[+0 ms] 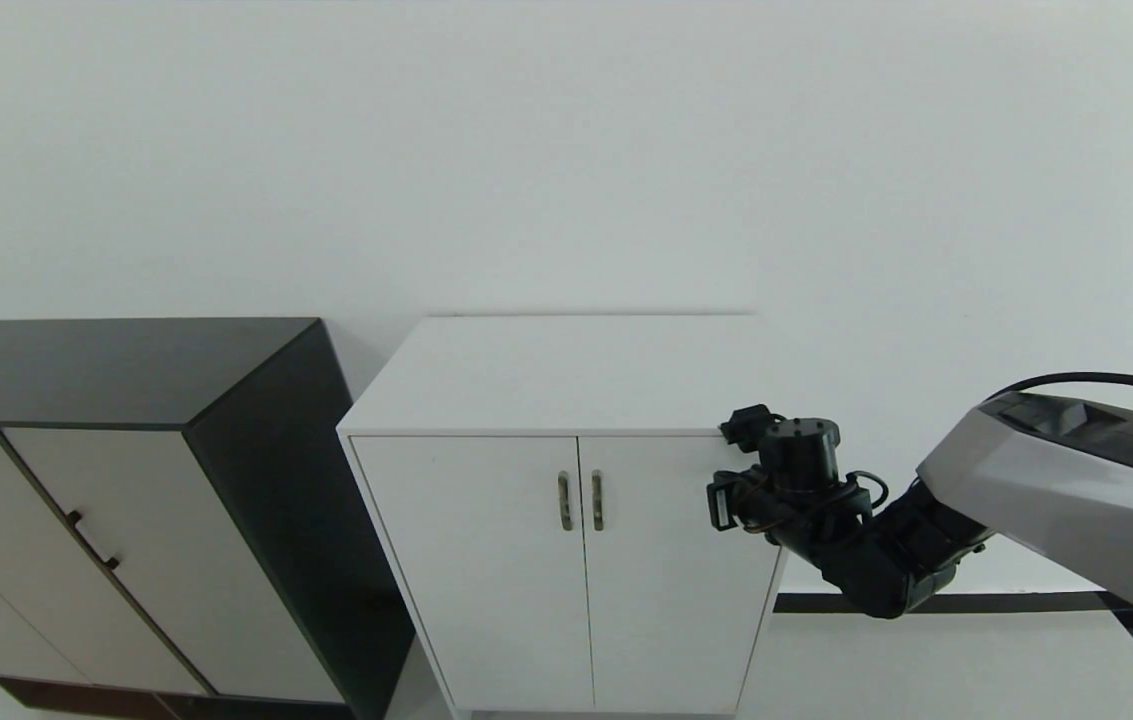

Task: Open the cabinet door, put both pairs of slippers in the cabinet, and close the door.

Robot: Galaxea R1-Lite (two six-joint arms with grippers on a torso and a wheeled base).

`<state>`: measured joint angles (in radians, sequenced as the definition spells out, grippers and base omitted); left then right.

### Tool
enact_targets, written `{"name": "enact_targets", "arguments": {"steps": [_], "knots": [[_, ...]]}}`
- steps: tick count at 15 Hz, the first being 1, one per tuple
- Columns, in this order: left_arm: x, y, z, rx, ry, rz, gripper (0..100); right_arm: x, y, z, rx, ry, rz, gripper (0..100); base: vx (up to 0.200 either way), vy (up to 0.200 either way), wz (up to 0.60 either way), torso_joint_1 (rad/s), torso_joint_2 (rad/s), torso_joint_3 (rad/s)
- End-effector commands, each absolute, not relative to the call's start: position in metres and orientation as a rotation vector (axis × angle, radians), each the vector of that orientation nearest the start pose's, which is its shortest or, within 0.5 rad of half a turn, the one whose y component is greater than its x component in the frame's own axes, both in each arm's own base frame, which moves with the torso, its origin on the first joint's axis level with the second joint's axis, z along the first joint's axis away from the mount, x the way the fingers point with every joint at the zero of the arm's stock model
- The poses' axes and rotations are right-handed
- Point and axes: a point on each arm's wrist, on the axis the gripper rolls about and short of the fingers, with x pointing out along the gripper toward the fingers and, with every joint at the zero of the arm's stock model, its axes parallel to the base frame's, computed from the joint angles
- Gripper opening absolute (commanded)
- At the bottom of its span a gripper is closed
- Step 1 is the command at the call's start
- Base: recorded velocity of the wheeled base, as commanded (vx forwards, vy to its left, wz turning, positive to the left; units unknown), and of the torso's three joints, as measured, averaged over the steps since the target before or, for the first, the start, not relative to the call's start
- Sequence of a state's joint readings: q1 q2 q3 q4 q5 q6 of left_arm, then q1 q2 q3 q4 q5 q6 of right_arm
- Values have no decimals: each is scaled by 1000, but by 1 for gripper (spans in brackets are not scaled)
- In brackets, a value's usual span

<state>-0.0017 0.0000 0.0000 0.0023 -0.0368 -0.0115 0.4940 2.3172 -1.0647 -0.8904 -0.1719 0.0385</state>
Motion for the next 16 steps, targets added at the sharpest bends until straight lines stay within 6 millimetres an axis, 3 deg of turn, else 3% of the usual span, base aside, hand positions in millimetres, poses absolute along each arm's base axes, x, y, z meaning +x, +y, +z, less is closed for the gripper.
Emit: {"name": "enact_targets", "arguments": {"steps": [1, 3, 5, 7, 11, 16], "knots": [[-23, -1, 75, -9, 5, -38, 0, 360, 192, 45, -83, 338, 313, 0, 0, 0, 0, 0, 0, 0], [-23, -1, 75, -9, 3, -38, 0, 335, 178, 62, -97, 313, 311, 0, 0, 0, 0, 0, 0, 0], [-23, -1, 75, -9, 2, -38, 0, 296, 156, 88, -103, 306, 280, 0, 0, 0, 0, 0, 0, 0], [-23, -1, 75, -11, 2, -38, 0, 259, 136, 102, -114, 308, 234, 0, 0, 0, 0, 0, 0, 0], [-23, -1, 75, -9, 2, -38, 0, 183, 90, 113, -123, 312, 183, 0, 0, 0, 0, 0, 0, 0], [-23, -1, 75, -9, 2, -38, 0, 133, 45, 110, -136, 301, 74, 0, 0, 0, 0, 0, 0, 0]]}}
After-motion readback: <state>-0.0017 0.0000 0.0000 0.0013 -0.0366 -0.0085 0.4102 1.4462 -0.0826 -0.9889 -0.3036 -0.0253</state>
